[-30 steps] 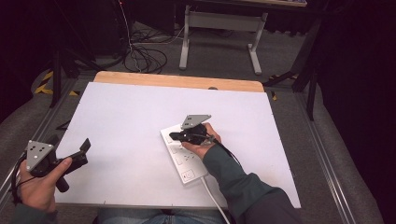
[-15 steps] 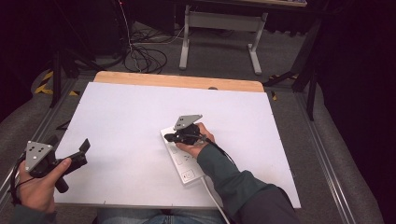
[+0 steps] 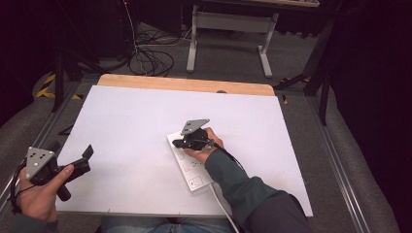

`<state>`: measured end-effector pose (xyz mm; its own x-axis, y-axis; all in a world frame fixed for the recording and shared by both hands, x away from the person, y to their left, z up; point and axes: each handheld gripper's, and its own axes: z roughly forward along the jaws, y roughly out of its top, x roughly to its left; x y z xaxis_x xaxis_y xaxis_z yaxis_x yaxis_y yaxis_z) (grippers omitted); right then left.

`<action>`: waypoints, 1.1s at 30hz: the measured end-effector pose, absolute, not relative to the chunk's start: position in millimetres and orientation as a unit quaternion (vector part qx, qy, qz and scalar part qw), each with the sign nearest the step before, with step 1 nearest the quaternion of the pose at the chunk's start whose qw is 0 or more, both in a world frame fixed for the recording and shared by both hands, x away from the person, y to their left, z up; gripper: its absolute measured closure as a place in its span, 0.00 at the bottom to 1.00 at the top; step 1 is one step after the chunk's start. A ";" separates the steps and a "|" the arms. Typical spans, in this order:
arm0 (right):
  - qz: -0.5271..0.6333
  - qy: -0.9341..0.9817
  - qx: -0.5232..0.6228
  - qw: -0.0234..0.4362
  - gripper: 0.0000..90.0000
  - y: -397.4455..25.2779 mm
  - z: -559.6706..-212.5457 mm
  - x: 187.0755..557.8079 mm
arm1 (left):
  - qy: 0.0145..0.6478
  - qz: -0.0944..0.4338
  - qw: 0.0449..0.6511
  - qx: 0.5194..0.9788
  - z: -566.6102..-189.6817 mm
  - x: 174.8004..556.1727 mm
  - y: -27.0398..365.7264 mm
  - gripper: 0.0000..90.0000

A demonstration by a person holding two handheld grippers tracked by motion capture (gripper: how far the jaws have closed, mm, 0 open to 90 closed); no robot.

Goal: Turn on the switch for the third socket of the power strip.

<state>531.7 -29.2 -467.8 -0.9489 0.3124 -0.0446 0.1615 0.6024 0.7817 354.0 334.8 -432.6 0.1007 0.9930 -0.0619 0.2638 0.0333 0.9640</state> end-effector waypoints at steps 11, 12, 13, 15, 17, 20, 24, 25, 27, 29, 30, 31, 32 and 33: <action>0.425 0.890 0.136 0.089 1.00 -28.9 -469.4 531.0 | 0.547 0.389 0.468 0.574 -432.7 353.9 334.7 0.03; 0.425 0.890 0.136 0.089 1.00 -29.1 -469.5 531.1 | 0.547 0.389 0.468 0.574 -432.7 354.0 334.6 0.03; 0.425 0.890 0.137 0.089 1.00 -29.2 -469.6 531.1 | 0.545 0.389 0.468 0.576 -432.6 354.0 334.7 0.03; 0.426 0.890 0.138 0.087 1.00 -29.2 -469.8 531.0 | 0.544 0.389 0.468 0.577 -432.6 354.0 334.6 0.03; 0.426 0.890 0.137 0.090 1.00 -29.5 -469.9 530.9 | 0.545 0.390 0.468 0.576 -432.5 353.8 334.5 0.03; 0.427 0.889 0.141 0.088 1.00 -29.6 -470.5 530.4 | 0.545 0.390 0.468 0.576 -432.7 353.8 334.6 0.03; 0.428 0.889 0.142 0.085 1.00 -30.4 -472.4 530.1 | 0.545 0.390 0.468 0.577 -432.6 353.7 334.3 0.03; 0.427 0.889 0.141 0.085 1.00 -30.2 -472.2 529.9 | 0.544 0.389 0.468 0.577 -432.6 353.8 334.4 0.03; 0.427 0.889 0.140 0.087 1.00 -30.1 -472.2 529.6 | 0.544 0.389 0.468 0.577 -432.7 353.9 334.3 0.03; 0.427 0.889 0.140 0.086 1.00 -30.2 -472.3 529.8 | 0.544 0.389 0.468 0.578 -432.7 354.0 334.3 0.03; 0.427 0.889 0.140 0.086 1.00 -30.2 -472.3 529.8 | 0.544 0.389 0.468 0.578 -432.7 354.0 334.3 0.03; 0.427 0.889 0.141 0.087 1.00 -30.2 -472.3 529.8 | 0.544 0.389 0.468 0.577 -432.7 354.0 334.3 0.03; 0.427 0.889 0.140 0.087 1.00 -30.2 -472.3 529.7 | 0.544 0.389 0.468 0.577 -432.7 354.0 334.4 0.03; 0.427 0.889 0.140 0.089 1.00 -30.2 -472.4 529.5 | 0.544 0.389 0.468 0.577 -432.6 354.0 334.4 0.03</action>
<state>529.5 -30.2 -472.4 -0.9449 0.3251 -0.0385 0.1734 0.5968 0.7834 354.0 334.4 -432.6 0.1047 0.9927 -0.0595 0.2640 0.0299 0.9641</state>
